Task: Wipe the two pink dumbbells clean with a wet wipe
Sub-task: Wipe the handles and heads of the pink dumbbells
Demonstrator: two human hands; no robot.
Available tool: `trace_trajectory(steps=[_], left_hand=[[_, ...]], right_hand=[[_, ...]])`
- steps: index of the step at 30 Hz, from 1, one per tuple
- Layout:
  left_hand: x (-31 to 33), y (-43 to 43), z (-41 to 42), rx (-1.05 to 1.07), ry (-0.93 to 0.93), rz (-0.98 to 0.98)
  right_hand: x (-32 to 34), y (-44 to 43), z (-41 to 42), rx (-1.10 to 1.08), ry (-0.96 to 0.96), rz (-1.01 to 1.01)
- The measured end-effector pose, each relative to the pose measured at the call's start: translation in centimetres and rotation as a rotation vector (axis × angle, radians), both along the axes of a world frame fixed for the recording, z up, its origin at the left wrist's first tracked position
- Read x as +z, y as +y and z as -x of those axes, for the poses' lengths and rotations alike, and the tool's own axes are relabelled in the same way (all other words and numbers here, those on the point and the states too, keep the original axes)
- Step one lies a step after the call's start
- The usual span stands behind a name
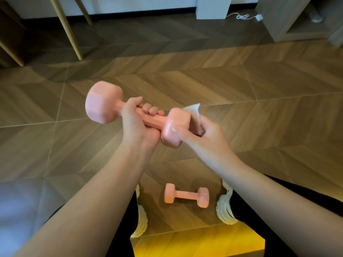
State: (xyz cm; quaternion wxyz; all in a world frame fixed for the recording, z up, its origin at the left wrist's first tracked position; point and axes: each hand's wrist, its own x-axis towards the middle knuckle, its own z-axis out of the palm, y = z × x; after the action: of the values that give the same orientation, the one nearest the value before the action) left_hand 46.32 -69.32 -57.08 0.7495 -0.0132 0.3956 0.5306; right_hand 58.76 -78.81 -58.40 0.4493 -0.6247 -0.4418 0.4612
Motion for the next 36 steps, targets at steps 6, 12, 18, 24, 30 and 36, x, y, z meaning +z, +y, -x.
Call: trace_trajectory(steps=[6, 12, 18, 24, 30, 36], left_hand=[[0.2, 0.1, -0.1, -0.028, 0.057, -0.001], [0.6, -0.1, -0.3, -0.051, 0.093, -0.075], [0.9, -0.8, -1.0, -0.139, 0.103, -0.130], [1.0, -0.6, -0.6, -0.092, 0.126, -0.145], [1.0, -0.6, -0.5, -0.056, 0.135, -0.128], [1.1, -0.3, -0.4, -0.067, 0.124, -0.151]], right_hand=[[0.1, -0.8, -0.3, 0.148, -0.522, -0.433], [1.0, -0.1, -0.9, 0.023, -0.160, -0.340], [0.8, 0.8, -1.7, 0.144, 0.605, 0.392], [0.3, 0.4, -1.7, 0.181, 0.632, 0.278], [0.7, 0.8, -0.2, 0.139, 0.637, 0.388], [0.7, 0.7, 0.1, 0.107, 0.600, 0.347]])
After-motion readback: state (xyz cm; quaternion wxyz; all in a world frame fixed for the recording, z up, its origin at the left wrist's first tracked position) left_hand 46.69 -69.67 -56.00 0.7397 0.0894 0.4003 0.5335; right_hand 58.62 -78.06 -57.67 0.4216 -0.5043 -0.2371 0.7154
